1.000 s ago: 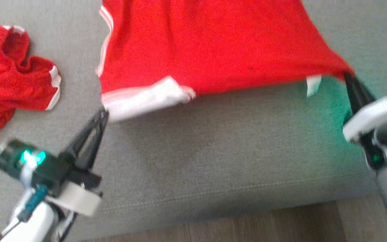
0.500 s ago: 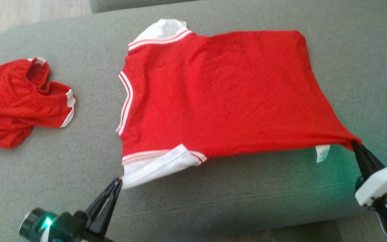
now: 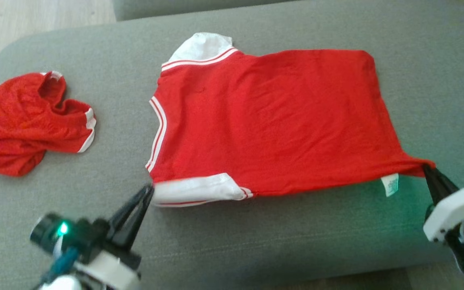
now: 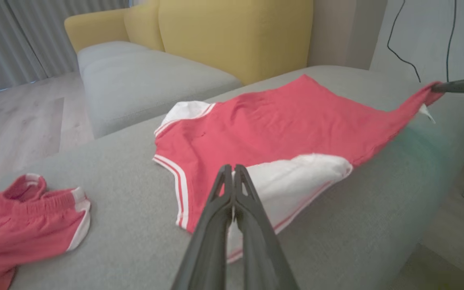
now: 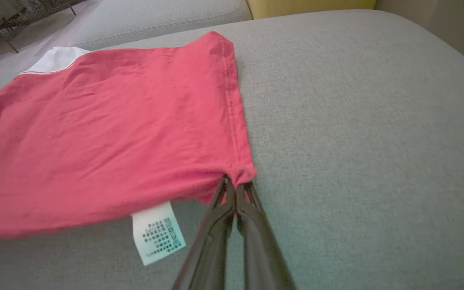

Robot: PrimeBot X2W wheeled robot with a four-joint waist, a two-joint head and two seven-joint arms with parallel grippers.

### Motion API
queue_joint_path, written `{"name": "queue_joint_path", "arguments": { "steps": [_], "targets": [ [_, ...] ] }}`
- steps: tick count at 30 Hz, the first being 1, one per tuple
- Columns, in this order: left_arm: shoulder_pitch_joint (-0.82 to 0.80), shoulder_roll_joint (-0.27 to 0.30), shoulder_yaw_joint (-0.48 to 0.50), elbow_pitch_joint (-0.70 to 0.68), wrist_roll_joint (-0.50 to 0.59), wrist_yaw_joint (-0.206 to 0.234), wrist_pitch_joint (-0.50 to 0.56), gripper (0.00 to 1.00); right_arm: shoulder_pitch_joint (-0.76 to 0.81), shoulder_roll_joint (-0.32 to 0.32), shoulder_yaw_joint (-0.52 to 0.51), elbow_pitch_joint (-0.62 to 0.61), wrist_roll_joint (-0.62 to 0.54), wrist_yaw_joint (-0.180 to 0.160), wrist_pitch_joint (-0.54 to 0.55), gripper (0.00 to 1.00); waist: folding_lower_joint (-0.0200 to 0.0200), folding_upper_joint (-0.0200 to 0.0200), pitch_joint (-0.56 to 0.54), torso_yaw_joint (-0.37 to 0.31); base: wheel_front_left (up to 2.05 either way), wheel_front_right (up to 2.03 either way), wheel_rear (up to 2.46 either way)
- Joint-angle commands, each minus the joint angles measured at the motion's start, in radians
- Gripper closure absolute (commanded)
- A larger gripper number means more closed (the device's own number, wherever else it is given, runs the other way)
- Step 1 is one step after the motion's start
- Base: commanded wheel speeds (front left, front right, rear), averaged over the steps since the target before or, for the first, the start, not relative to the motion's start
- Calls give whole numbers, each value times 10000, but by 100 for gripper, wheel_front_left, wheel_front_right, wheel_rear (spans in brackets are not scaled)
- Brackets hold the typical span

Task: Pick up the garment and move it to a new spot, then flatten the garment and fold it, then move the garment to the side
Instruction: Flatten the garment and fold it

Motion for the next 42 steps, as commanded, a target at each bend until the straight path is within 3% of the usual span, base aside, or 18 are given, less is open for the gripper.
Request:
{"name": "queue_joint_path", "arguments": {
  "steps": [1,6,12,18,26,33,42],
  "targets": [
    [-968,-31,372,-39,35,-116,-54,100,-725,-124,105,-158,-200,-2,-65,100,1,-1,161,90,0,0,0],
    [-2386,-296,863,-107,-456,-386,-173,100,-1785,-186,135,-391,-284,-2,-416,100,1,-1,401,134,0,0,0],
    [-4716,136,1289,-590,-469,-743,176,100,-3263,-725,195,-1372,-517,-2,-377,100,1,-1,282,90,0,0,0],
    [-8053,972,1203,-436,-211,-1038,1033,100,-5804,-1858,854,-2010,-454,-2,692,100,1,-1,-45,-119,0,0,0],
    [-12261,1537,-652,1870,-393,-1110,1264,100,-9425,-2633,1920,-270,1328,-2,2294,100,1,-1,-348,-106,0,0,0],
    [-14916,1545,-2282,3905,-491,-1112,810,100,-11029,-3407,2731,1364,1428,-2,2649,100,1,-1,-112,156,0,0,0],
    [-17061,1187,-4433,6121,-1088,-1113,741,100,-12445,-2944,3561,3647,1025,-2,1882,100,1,-1,1739,288,0,0,0]
  ]
}}
